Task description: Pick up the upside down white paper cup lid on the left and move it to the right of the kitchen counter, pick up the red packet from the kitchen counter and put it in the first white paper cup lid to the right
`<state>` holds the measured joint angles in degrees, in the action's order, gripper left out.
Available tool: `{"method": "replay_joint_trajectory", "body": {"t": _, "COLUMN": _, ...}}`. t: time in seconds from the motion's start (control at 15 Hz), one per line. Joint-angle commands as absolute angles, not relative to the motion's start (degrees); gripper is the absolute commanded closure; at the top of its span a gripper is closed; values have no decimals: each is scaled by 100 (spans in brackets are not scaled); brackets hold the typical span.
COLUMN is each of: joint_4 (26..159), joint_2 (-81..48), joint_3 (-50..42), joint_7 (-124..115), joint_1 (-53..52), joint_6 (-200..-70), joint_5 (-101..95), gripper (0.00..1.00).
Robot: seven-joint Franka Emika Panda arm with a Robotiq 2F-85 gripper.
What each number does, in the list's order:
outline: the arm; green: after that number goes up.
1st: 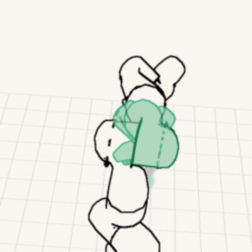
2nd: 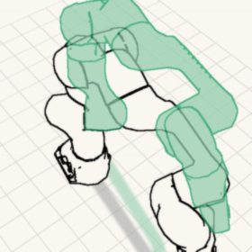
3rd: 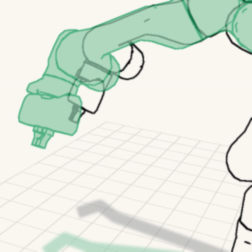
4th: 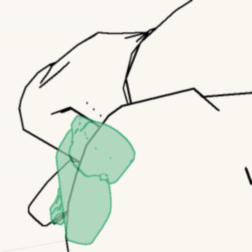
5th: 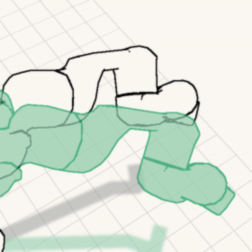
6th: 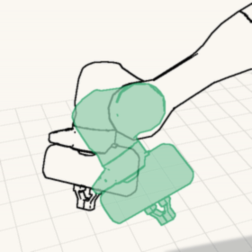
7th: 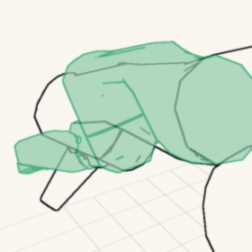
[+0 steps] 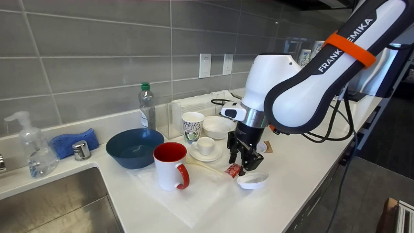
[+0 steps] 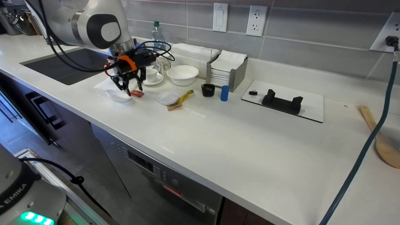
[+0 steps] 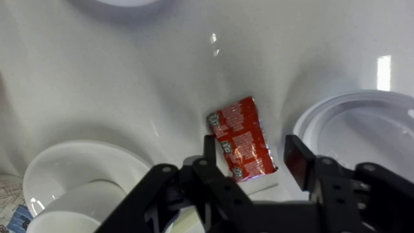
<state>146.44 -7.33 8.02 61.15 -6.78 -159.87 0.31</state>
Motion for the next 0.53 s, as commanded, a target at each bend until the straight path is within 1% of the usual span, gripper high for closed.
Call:
{"method": "replay_joint_trajectory", "body": {"t": 0.0, "joint_4": 14603, "joint_2": -791, "joint_3": 931, "joint_7": 6258, "joint_1": -528, "joint_6": -16136, "joint_5": -22, "gripper": 33}}
{"method": "replay_joint_trajectory", "body": {"t": 0.07, "joint_4": 14602, "joint_2": -793, "joint_3": 932, "joint_7": 6261, "joint_1": -522, "joint_6": -16138, "joint_5": -42, "gripper": 36}}
{"method": "replay_joint_trajectory", "body": {"t": 0.33, "joint_4": 14604, "joint_2": -788, "joint_3": 964, "joint_7": 6414, "joint_1": -490, "joint_6": -16156, "joint_5": 11, "gripper": 36}}
{"method": "replay_joint_trajectory", "body": {"t": 0.4, "joint_4": 14617, "joint_2": -757, "joint_3": 955, "joint_7": 6411, "joint_1": -486, "joint_6": -16181, "joint_5": -12, "gripper": 36}}
{"method": "replay_joint_trajectory", "body": {"t": 0.47, "joint_4": 14624, "joint_2": -736, "joint_3": 942, "joint_7": 6401, "joint_1": -481, "joint_6": -16193, "joint_5": -42, "gripper": 32}}
